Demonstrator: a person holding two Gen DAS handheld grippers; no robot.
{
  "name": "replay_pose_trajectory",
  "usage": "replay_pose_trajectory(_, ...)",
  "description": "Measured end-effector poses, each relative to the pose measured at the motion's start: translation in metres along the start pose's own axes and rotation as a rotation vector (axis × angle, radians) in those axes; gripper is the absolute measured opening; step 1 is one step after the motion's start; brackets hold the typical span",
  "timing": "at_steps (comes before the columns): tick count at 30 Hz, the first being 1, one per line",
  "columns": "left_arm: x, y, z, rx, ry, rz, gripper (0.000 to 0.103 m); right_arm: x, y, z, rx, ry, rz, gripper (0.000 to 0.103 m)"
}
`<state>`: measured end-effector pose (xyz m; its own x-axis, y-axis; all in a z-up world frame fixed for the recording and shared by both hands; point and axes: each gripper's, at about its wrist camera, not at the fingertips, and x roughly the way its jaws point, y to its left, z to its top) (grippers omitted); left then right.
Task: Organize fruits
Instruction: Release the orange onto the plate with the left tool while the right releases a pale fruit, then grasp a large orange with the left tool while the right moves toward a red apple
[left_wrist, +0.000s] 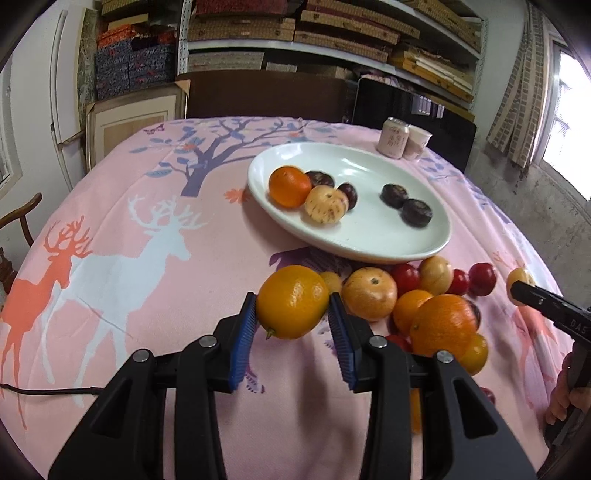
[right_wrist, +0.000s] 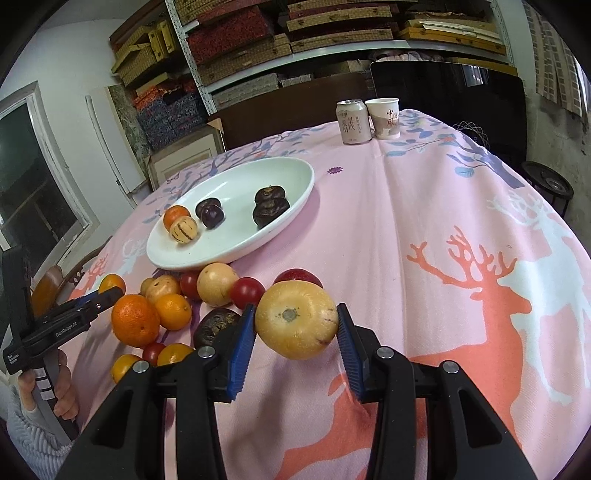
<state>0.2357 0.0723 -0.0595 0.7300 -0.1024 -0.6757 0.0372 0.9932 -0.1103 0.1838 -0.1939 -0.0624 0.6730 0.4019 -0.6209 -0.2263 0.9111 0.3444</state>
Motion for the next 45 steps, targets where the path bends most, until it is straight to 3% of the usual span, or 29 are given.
replay_pose_trajectory(6, -0.002, -0.004, 0.032, -0.021, 0.001, -0.062, 0.038, 0.001, 0.003, 0.021, -0.022, -0.012, 0.021, 0.044)
replay_pose_trajectory(10, 0.004, -0.022, 0.064, 0.017, -0.018, -0.074, 0.038, 0.004, 0.014, 0.058, -0.049, -0.047, 0.036, 0.044)
replay_pose_trajectory(15, 0.033, -0.062, 0.08, 0.103, 0.008, -0.104, 0.039, 0.028, 0.032, 0.109, -0.071, -0.072, 0.052, 0.044)
replay_pose_trajectory(20, 0.074, -0.08, 0.087, 0.157, 0.075, -0.088, 0.039, 0.075, 0.046, 0.146, -0.102, -0.025, 0.047, 0.044)
replay_pose_trajectory(26, 0.102, -0.073, 0.085, 0.145, 0.149, -0.127, 0.042, 0.136, 0.057, 0.167, -0.11, 0.071, 0.036, 0.044)
replay_pose_trajectory(28, 0.104, -0.071, 0.085, 0.142, 0.148, -0.128, 0.047, 0.15, 0.055, 0.169, -0.086, 0.097, 0.05, 0.05)
replay_pose_trajectory(30, 0.101, -0.07, 0.085, 0.138, 0.14, -0.14, 0.051, 0.146, 0.054, 0.165, -0.067, 0.067, 0.064, 0.062)
replay_pose_trajectory(32, 0.096, -0.068, 0.086, 0.132, 0.123, -0.141, 0.058, 0.135, 0.053, 0.162, -0.089, 0.047, 0.059, 0.065)
replay_pose_trajectory(37, 0.075, -0.063, 0.086, 0.125, 0.067, -0.115, 0.059, 0.089, 0.038, 0.155, -0.042, -0.053, 0.102, 0.079)
replay_pose_trajectory(45, 0.022, -0.013, 0.042, -0.018, 0.004, -0.047, 0.071, 0.015, -0.012, 0.078, 0.085, -0.189, 0.024, 0.089)
